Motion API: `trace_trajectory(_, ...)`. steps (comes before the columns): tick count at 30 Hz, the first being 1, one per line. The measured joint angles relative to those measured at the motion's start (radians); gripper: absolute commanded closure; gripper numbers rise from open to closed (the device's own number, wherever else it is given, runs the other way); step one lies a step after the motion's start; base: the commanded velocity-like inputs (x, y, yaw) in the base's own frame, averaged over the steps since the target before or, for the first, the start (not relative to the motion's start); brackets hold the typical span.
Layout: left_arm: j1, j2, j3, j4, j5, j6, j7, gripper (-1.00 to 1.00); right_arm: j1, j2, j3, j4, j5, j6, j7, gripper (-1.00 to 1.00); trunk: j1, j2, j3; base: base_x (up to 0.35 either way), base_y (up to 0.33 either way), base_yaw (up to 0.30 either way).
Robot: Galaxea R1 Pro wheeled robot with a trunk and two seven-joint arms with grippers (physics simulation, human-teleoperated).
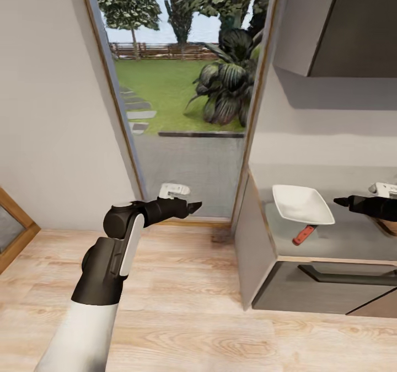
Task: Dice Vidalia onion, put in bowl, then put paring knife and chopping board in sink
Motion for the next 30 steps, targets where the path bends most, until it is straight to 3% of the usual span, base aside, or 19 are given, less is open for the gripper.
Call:
trace_trajectory(5, 0.000, 0.000, -0.001, -0.001, -0.001, 0.000, 0.000, -1.00, 0.000, 0.001, -0.001, 0.000, 0.013, -0.003, -0.113, -1.00, 0.000, 0.000, 0.000, 0.000, 0.182, 0.000)
trace_trajectory(13, 0.000, 0.000, -0.003, -0.001, -0.001, -0.002, 0.000, -1.00, 0.000, 0.002, -0.001, 0.000, 0.017, -0.006, -0.204, -1.00, 0.000, 0.000, 0.000, 0.000, 0.033, 0.000)
trace_trajectory(20, -0.001, 0.000, -0.002, -0.001, -0.001, -0.002, 0.000, -1.00, 0.000, 0.002, -0.003, 0.000, 0.016, -0.006, -0.211, -1.00, 0.000, 0.000, 0.000, 0.000, 0.002, -0.034)
trace_trajectory(30, 0.000, 0.000, -0.003, -0.001, -0.001, -0.001, 0.001, -1.00, 0.000, 0.002, -0.015, 0.000, 0.016, -0.006, -0.212, -1.00, 0.000, 0.000, 0.001, 0.000, 0.000, -0.240)
